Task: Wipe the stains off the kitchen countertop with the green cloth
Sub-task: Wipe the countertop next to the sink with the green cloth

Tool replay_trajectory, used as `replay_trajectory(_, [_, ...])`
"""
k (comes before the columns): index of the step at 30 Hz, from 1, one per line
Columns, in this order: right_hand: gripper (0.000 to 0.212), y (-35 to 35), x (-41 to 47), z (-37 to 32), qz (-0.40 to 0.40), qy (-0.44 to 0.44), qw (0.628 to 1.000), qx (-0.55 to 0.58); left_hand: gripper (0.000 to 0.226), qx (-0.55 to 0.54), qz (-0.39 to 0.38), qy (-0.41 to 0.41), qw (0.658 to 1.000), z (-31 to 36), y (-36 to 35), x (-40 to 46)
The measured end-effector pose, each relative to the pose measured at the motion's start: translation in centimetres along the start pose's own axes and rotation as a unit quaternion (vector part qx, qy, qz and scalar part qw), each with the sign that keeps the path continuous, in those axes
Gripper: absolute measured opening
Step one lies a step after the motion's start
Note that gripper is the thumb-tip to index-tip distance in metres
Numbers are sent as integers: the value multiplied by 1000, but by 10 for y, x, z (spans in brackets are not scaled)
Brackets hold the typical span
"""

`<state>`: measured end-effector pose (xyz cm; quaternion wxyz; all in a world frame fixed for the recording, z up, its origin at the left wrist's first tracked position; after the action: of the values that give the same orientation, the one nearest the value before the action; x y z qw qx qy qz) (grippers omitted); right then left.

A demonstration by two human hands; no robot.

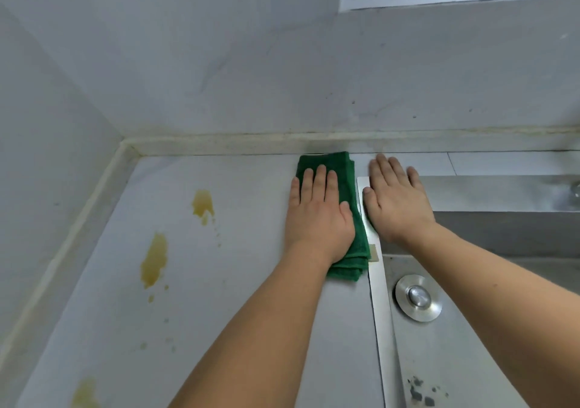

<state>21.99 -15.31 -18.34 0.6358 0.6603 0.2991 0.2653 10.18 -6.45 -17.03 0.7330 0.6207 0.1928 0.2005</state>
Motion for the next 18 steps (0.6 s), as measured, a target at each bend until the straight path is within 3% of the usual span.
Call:
replay_trajectory(5, [63,1,-11,-21,-54,-78,995,39,65,1,-20,30,999,-35,2,-81])
replay_trajectory(10, [62,-1,-53,-56,-29,-114,988,103,71,4,-21,60,998,-60,8,-126])
replay_trajectory(18, [74,-9,-47,-58,17,-109,991,75,66,41,-17,60,997,-77,14,-21])
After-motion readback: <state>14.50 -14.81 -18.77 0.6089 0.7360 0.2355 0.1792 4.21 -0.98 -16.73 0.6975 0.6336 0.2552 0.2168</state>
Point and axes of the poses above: each hand's wrist, its own x-axis towards the middle knuckle, its own y-axis out of the back of the hand, z = x × y, the point moved 4 cm from there along x, towards the middle knuckle, and after that the axes turned 1 degree about y, right-handed, at the moved point
